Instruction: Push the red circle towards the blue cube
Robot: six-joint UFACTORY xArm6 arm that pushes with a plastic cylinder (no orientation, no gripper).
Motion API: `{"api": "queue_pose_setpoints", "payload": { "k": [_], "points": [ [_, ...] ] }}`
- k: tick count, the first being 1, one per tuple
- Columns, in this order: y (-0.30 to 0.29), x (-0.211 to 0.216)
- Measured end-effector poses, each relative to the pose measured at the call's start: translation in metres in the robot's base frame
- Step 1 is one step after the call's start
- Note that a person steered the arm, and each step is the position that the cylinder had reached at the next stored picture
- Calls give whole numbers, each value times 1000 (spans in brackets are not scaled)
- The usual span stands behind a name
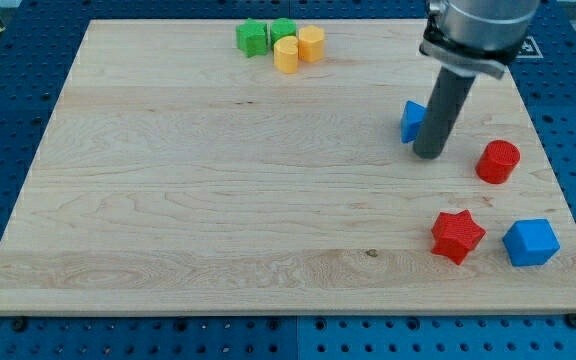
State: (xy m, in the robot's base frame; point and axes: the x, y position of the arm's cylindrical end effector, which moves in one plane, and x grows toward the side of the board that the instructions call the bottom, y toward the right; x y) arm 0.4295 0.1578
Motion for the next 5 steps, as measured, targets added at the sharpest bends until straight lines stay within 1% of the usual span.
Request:
{"api": "queue_pose_setpoints", "payload": {
  "k": [2, 3, 5],
  "points": [
    [29, -29],
    [48, -26],
    [62, 14]
  ]
}}
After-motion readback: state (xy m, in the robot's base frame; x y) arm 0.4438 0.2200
